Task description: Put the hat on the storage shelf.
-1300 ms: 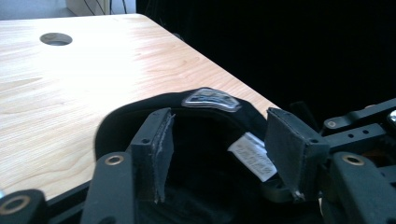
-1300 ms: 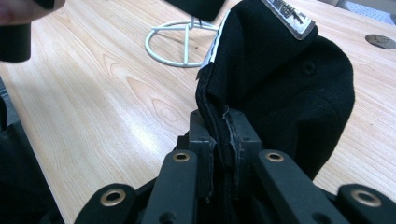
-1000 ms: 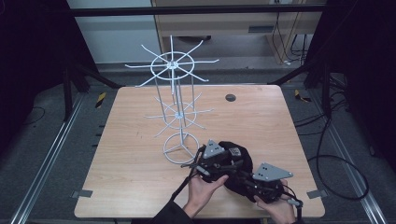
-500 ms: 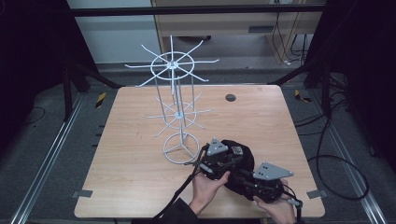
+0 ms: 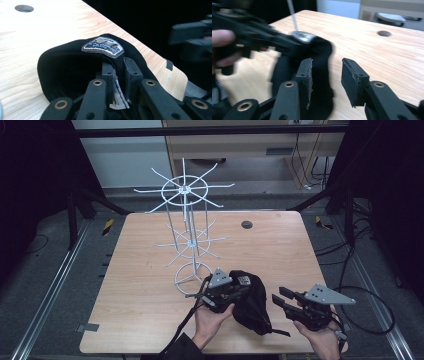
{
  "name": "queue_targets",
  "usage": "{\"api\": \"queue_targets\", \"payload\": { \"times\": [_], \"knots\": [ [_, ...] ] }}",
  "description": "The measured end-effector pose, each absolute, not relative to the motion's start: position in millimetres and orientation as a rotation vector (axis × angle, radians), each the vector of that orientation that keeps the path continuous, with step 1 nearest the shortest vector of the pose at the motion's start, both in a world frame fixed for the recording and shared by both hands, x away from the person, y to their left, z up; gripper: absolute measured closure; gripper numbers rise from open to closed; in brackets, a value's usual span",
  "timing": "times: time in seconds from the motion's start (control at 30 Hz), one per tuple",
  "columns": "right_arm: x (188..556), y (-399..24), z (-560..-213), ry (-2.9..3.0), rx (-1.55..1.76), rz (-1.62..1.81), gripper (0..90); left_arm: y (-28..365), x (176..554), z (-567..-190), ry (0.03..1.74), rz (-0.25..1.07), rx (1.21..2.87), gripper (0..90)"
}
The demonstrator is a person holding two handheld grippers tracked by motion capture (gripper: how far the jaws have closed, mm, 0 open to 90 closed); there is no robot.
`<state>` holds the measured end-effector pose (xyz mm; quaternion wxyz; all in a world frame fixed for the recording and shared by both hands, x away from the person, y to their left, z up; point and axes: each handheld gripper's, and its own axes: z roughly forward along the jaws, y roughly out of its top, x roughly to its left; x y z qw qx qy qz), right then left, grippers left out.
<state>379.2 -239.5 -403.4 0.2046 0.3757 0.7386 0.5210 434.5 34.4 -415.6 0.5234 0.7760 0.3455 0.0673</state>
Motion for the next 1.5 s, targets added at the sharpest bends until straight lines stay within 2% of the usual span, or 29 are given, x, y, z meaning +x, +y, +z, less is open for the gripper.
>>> {"api": "queue_targets", "payload": {
  "times": [0.2, 0.47, 0.73, 0.87, 1.03, 1.07, 1.23, 1.5],
  "knots": [
    [394, -240, -420, 2.069, 1.116, 1.420, 56.5, 52, 430, -416, 0.808, 0.185, 1.865, 80.1],
    [405, -214, -429, 2.148, 1.089, 1.530, 49.9, 58, 429, -418, 0.804, 0.207, 1.869, 80.0],
    [418, -200, -433, 2.197, 1.076, 1.585, 52.6, 55, 428, -418, 0.783, 0.227, 1.888, 80.1],
    [422, -196, -437, 2.245, 1.088, 1.618, 59.8, 54, 429, -420, 0.781, 0.227, 1.893, 80.2],
    [425, -193, -440, 2.297, 1.093, 1.589, 81.6, 55, 430, -420, 0.773, 0.221, 1.888, 80.2],
    [426, -193, -440, 2.301, 1.086, 1.571, 83.6, 55, 429, -419, 0.770, 0.222, 1.885, 80.2],
    [421, -197, -428, 2.290, 1.061, 1.538, 85.9, 55, 431, -416, 0.758, 0.208, 1.859, 77.9],
    [406, -212, -390, 2.205, 0.991, 1.422, 85.9, 42, 430, -408, 0.746, 0.298, 1.873, 68.7]
  ]
}}
